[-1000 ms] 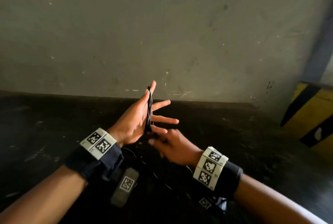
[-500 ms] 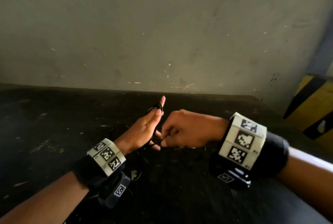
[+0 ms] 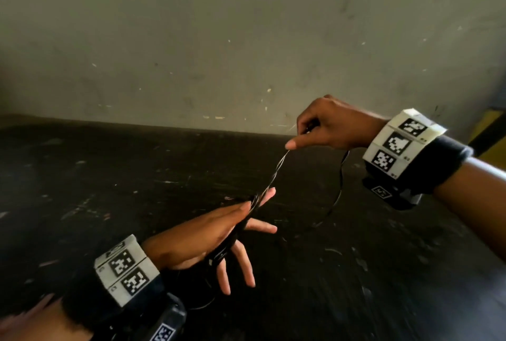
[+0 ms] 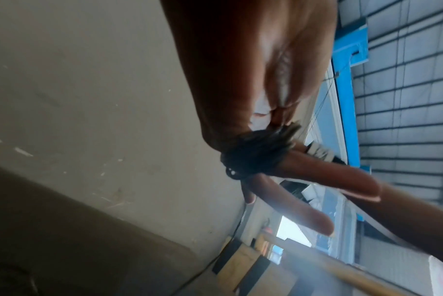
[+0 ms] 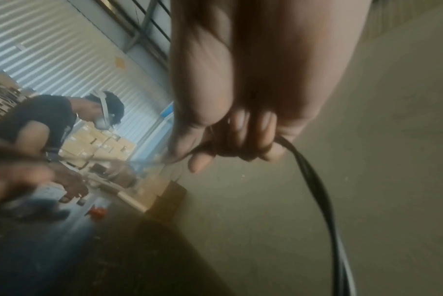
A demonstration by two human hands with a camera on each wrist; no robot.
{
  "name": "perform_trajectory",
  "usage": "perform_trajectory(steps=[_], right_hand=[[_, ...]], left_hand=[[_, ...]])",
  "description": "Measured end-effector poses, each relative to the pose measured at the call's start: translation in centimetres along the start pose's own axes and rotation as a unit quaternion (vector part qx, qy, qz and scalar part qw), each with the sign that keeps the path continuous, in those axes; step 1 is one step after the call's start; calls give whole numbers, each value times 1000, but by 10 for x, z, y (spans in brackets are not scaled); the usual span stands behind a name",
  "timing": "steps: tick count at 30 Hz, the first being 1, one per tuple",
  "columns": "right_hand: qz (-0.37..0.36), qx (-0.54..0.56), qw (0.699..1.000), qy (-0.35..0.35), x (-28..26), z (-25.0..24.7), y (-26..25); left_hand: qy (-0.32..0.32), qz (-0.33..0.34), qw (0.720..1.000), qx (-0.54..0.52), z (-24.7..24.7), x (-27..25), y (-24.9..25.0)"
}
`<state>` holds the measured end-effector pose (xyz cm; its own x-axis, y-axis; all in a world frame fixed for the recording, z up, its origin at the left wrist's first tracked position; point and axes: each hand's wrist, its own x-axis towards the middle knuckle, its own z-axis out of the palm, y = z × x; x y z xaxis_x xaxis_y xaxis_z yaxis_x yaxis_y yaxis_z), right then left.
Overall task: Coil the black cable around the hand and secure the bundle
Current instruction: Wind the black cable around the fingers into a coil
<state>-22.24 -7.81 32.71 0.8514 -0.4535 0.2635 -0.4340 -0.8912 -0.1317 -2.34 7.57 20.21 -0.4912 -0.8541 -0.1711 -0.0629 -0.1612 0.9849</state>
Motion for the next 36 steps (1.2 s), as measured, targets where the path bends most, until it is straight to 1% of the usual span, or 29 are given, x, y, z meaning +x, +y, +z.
perform_trajectory(steps=[2, 4, 7, 9, 11, 13, 16, 18, 19, 22, 25, 27, 29, 31, 34, 36], right_hand=[[4, 3, 1000, 12, 4, 18, 8], [15, 18, 999, 33, 6, 40, 14], [19, 71, 995, 71, 6, 77, 13], [11, 117, 990, 83, 4, 100, 5], [16, 163, 984, 70, 2, 119, -9], [29, 215, 975, 35, 0, 132, -29], [39, 250, 967, -20, -2, 141, -60], [36, 254, 966, -38, -3, 137, -76], [36, 248, 967, -35, -3, 133, -81], [35, 202, 979, -13, -6, 118, -88], [9, 157, 987, -35, -16, 97, -94], [14, 112, 991, -68, -21, 83, -96], [33, 77, 991, -106, -23, 70, -98], [37, 39, 989, -136, -23, 59, -101], [45, 36, 981, -184, -23, 41, -105], [37, 8, 981, -190, -20, 23, -105]], left_hand=[[-28, 15, 999, -40, 1, -3, 5], [-42, 41, 995, -78, 1, -4, 12], [-35, 101, 987, -121, -3, 1, 27], [-18, 139, 978, -154, -10, 8, 39], [6, 163, 970, -181, -18, 16, 50], [28, 178, 964, -196, -23, 23, 61], [75, 197, 959, -191, -26, 32, 72], [104, 204, 957, -176, -27, 37, 75], [118, 206, 957, -164, -28, 40, 75], [164, 201, 959, -116, -33, 44, 68], [191, 185, 961, -72, -39, 42, 57], [198, 172, 963, -57, -39, 39, 49], [199, 164, 966, -33, -37, 38, 42], [199, 155, 968, 1, -34, 38, 35], [196, 124, 971, 61, -30, 39, 20], [197, 92, 971, 103, -30, 38, 8]])
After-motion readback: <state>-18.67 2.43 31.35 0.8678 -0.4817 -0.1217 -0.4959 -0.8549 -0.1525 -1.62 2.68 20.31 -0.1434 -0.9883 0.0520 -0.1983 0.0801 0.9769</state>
